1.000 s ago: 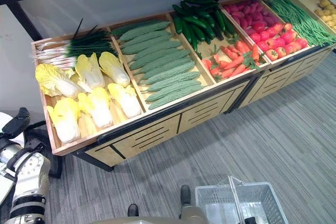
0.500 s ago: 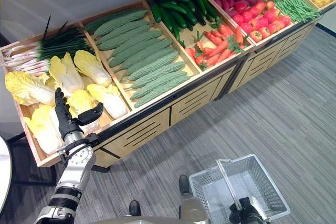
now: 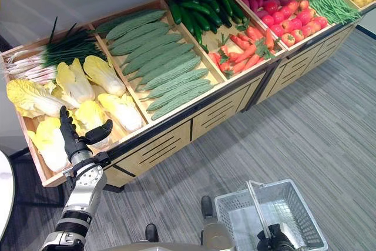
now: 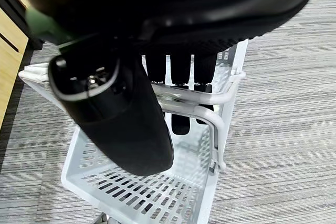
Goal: Get the vegetables into the basket
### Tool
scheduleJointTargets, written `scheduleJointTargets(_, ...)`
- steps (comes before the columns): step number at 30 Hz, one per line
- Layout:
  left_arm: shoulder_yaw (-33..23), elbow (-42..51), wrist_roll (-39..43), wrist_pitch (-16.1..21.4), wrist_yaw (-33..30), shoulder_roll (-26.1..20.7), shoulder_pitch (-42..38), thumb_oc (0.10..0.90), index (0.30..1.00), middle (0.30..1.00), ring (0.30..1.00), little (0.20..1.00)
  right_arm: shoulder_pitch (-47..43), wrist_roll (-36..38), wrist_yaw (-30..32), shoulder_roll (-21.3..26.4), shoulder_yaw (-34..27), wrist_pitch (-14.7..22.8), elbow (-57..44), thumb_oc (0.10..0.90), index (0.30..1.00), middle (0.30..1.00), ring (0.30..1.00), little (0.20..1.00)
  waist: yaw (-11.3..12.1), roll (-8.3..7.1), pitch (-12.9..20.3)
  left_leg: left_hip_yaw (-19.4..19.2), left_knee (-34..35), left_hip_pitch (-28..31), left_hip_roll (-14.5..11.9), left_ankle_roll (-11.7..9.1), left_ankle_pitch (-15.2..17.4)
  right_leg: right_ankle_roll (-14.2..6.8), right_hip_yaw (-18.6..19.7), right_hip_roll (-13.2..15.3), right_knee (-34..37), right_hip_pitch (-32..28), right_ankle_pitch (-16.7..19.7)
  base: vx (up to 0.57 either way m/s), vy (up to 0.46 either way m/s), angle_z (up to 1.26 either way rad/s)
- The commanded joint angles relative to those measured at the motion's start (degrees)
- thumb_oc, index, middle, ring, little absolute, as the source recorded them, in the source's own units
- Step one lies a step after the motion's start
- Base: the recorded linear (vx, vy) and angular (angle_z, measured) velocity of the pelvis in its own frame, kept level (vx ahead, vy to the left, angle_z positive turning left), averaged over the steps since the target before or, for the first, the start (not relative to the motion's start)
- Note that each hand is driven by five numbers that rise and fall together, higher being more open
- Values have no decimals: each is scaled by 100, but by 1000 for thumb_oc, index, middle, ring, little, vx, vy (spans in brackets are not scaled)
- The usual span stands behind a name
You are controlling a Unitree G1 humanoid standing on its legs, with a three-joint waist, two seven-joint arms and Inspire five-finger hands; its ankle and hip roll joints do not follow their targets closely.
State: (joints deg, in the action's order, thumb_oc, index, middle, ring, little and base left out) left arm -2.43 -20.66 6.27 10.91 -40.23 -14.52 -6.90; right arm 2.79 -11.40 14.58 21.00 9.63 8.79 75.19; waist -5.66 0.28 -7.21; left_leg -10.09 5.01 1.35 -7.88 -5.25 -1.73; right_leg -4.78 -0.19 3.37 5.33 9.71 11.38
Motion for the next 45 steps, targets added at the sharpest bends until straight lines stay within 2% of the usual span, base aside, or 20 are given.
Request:
scheduleJointTargets(1, -379, 228, -677, 255, -411, -577, -375, 900, 1000, 1000, 1000, 1000, 10, -46, 138, -1, 402, 138, 95, 400, 300, 300, 300, 300, -33, -444, 254, 233, -1, -155, -211, -270, -67, -498, 34, 481, -33, -311, -399, 0, 0, 0)
scheduleJointTargets(13, -512, -669, -731, -268, -530, -515, -470, 900, 1000, 1000, 1000, 1000, -37, -85, 79, -16, 472, 98, 78, 400, 300, 300, 300, 300, -127, -457, 283, 126, -1, -138, -249, -283, -37, -484, 130, 416, -33, -243, -407, 5, -4, -4)
scheduleJointTargets(15, -431, -859, -729, -376, -468, -529, -587, 900, 1000, 1000, 1000, 1000, -61, -61, 16, -6, 532, 95, 0, 400, 300, 300, 300, 300, -156, -468, 271, 112, -1, -158, -260, -286, -49, -484, 148, 398, -33, -205, -400, -7, -2, -9)
scheduleJointTargets(16, -324, -1305, -677, -475, -432, -539, -789, 900, 1000, 1000, 1000, 1000, -112, -49, -71, 7, 641, 89, -63, 400, 300, 300, 300, 300, -186, -474, 250, 114, -1, -206, -280, -293, -75, -478, 153, 375, -33, -159, -388, -15, -1, -6)
scheduleJointTargets(18, -316, -1612, -500, -509, -415, -513, -959, 900, 1000, 1000, 1000, 1000, -180, -57, -115, 35, 713, 85, -104, 400, 300, 300, 300, 300, -207, -476, 222, 119, -1, -249, -283, -297, -97, -477, 159, 363, -33, -118, -373, -24, -2, -3)
scheduleJointTargets(22, 53, -2089, -594, -615, -315, -548, -1354, 900, 1000, 1000, 1000, 1000, -263, -84, -154, 50, 851, 77, -145, 400, 300, 300, 300, 300, -211, -511, 129, 190, -1, -385, -317, -314, -168, -461, 91, 341, -33, -45, -349, -18, -9, 3)
scheduleJointTargets(23, 151, -2178, -648, -642, -276, -551, -1412, 755, 797, 797, 797, 797, -292, -76, -163, 49, 886, 83, -161, 400, 300, 300, 300, 300, -203, -519, 103, 214, -1, -413, -327, -315, -181, -459, 70, 345, -33, -31, -342, -28, -16, 13)
scheduleJointTargets(24, 233, -2297, -662, -666, -246, -541, -1479, 482, 415, 415, 415, 415, -326, -70, -165, 41, 915, 82, -169, 400, 300, 300, 300, 300, -195, -530, 81, 235, -1, -440, -332, -317, -195, -455, 49, 339, -33, -23, -338, -23, -10, 9)
scheduleJointTargets(25, 412, -2474, -768, -711, -170, -565, -1586, 400, 300, 300, 300, 300, -419, -39, -164, 28, 966, 89, -172, 400, 300, 300, 300, 300, -179, -541, 39, 270, -1, -484, -346, -318, -211, -457, 3, 343, -33, -7, -333, -14, 2, 19)
scheduleJointTargets(30, 645, -2710, -790, -737, -38, -500, -1655, 400, 300, 300, 300, 300, -569, 0, -168, -35, 1130, 126, -281, 400, 300, 300, 300, 300, -137, -599, -32, 311, -1, -503, -332, -311, -215, -456, -20, 348, -34, -25, -329, 1, 7, 7)
scheduleJointTargets(33, 649, -2452, -796, -695, -16, -523, -1586, 400, 300, 300, 300, 300, -606, 4, -175, -65, 1156, 133, -298, 400, 300, 300, 300, 300, -106, -622, -55, 314, -1, -493, -322, -301, -201, -459, -18, 363, -35, -32, -322, 0, 0, 0)
scheduleJointTargets(36, 557, -1682, -949, -563, -133, -607, -1496, 400, 300, 300, 300, 300, -585, -23, -174, -101, 1120, 143, -282, 400, 300, 300, 300, 300, -72, -642, -68, 327, -1, -483, -300, -288, -171, -468, -9, 390, -33, -44, -335, -1, 12, 1)
scheduleJointTargets(37, 492, -926, -1208, -479, -232, -713, -1430, 400, 300, 300, 300, 300, -545, -19, -158, -116, 1081, 160, -258, 400, 300, 300, 300, 300, -49, -652, -79, 336, -1, -476, -274, -279, -149, -475, -2, 406, -33, -55, -346, 0, 0, 0)
scheduleJointTargets(41, 381, 122, -1629, -347, -321, -795, -1281, 400, 300, 300, 300, 300, -490, -29, -131, -140, 1020, 194, -201, 400, 300, 300, 300, 300, -10, -659, -101, 362, -1, -464, -244, -269, -118, -485, -18, 450, -33, -78, -353, -9, 11, 4)
scheduleJointTargets(45, 134, 2163, -1970, 196, -327, -922, -970, 400, 300, 300, 300, 300, -369, -92, -46, -175, 911, 236, -94, 400, 300, 300, 300, 300, 82, -644, -46, 361, -1, -385, -180, -236, -50, -511, -15, 512, -33, -140, -370, -5, 9, 2)
